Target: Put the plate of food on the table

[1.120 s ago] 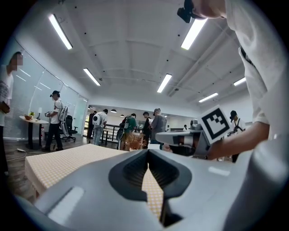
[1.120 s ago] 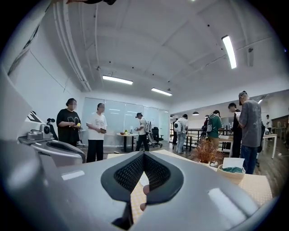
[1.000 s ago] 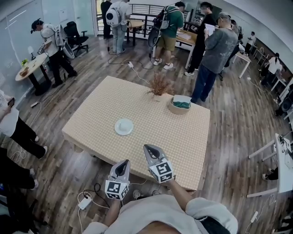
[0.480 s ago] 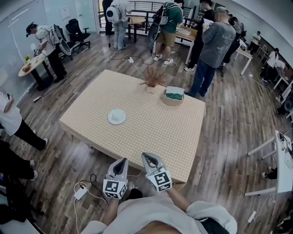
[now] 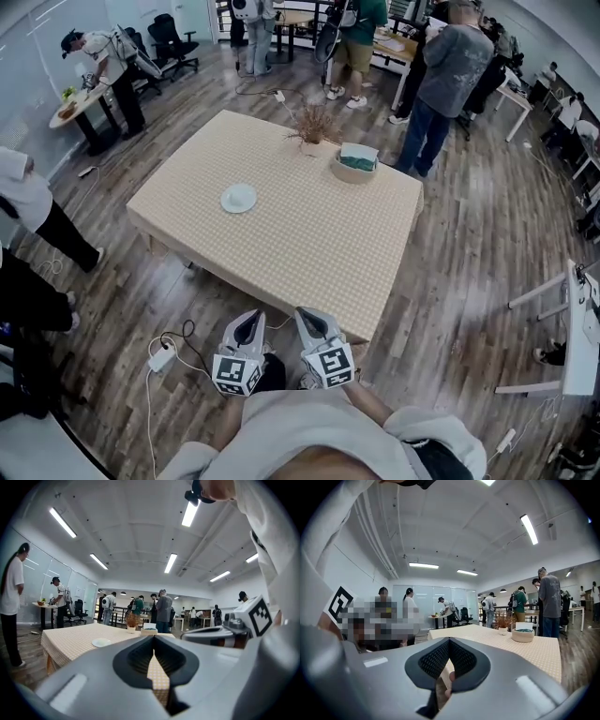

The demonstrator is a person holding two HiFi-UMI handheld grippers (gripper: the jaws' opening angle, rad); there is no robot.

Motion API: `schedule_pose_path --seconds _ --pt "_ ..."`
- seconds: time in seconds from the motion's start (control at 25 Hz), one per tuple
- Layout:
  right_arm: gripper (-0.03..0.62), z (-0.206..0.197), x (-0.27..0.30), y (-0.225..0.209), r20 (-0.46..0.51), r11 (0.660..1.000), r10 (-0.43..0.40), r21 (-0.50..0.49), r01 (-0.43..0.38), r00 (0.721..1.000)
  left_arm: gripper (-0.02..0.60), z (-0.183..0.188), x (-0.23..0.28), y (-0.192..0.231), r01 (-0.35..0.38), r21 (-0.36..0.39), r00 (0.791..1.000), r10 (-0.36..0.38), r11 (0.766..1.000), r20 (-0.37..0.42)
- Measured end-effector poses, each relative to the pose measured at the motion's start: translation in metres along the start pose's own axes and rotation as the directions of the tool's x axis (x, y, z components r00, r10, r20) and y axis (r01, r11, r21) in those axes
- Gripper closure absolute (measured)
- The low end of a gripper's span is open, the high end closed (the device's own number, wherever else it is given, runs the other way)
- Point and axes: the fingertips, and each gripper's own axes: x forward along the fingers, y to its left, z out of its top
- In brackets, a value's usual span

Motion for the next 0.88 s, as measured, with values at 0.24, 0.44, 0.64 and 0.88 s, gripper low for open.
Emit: schedule_pose_path --seconds 0.24,0.44,0.64,0.88 --pt "0.599 -0.002 -0.005 0.008 0.005 1.0 0.011 -0.012 -0.011 1.0 0.574 0.0 -0.016 -0.006 -0.022 0.009 1.0 0.022 1.0 0.017" --pt "0.599 -0.002 -0.01 0.013 0.005 0.999 0.026 -0.026 -0.025 1.0 0.574 0.004 -0.027 -0.01 -0.052 0.009 0.998 0.051 0.999 0.032" --pt "0.599 -0.005 -0.008 0.017 0.003 0.999 0.025 -0.029 -0.025 1.0 0.574 0.004 -0.033 -0.008 -0.063 0.009 0.997 0.062 0.998 0.042" --pt "0.599 -0.004 -0.006 0.019 0.003 0.998 0.041 -0.043 -0.041 0.999 0.574 0.006 -0.033 -0.009 -0.072 0.01 0.996 0.071 0.997 0.055"
